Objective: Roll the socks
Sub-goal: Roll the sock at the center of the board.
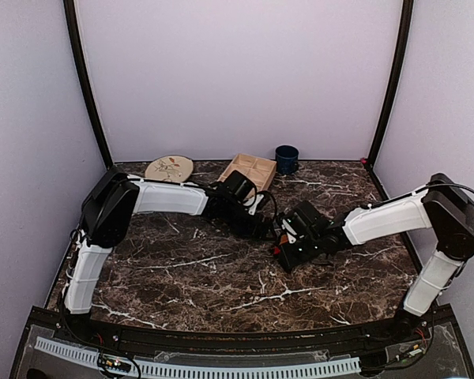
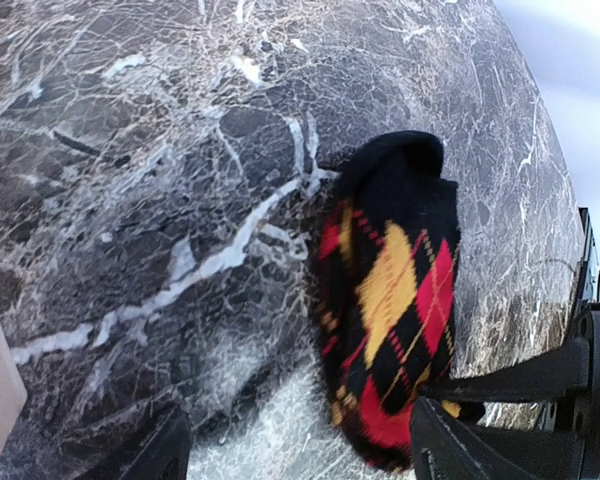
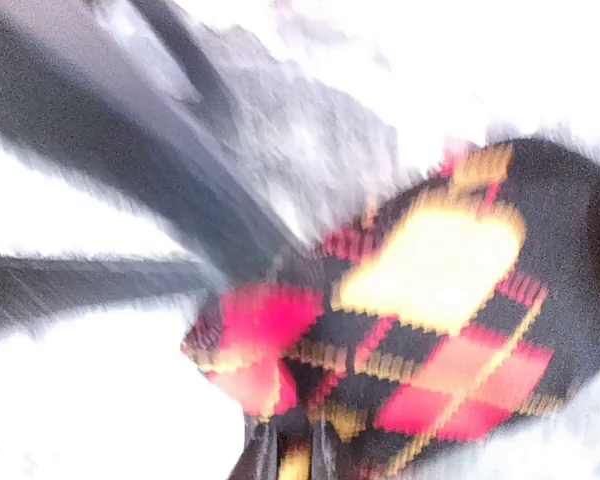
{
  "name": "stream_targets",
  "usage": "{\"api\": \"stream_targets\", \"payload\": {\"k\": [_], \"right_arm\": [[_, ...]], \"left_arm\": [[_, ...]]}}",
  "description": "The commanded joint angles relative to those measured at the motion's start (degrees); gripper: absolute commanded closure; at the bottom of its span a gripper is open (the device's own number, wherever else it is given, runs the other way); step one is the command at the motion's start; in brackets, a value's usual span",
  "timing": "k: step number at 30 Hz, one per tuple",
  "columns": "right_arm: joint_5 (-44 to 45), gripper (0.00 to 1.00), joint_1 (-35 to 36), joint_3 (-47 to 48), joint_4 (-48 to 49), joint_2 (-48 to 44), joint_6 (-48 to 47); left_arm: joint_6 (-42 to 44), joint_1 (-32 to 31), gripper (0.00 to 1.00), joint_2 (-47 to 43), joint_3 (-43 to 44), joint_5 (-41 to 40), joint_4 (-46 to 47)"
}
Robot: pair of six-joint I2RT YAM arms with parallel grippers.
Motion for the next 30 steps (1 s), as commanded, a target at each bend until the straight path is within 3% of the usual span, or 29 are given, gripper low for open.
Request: {"api": "stream_targets", "payload": {"k": [1,18,30], "right_arm": [[-0.6,0.87,-0.2,-4.5,-9.2,-0.7,4.3],[-4.8,0.88,0.1,-3.1,-8.2,-0.1,5.4],[-22.4,0.88,-0.3,5.6,-9.6,5.4,5.2]], "left_arm": [[-1.8,0.5,0.20,1.2,-5.1,-1.7,-11.6],[-1.8,0.4,0.20,-11.1,-21.4,-5.3,-4.1],[1.1,-0.4,0.20,-17.7,-29.3,-2.5,4.2]]}}
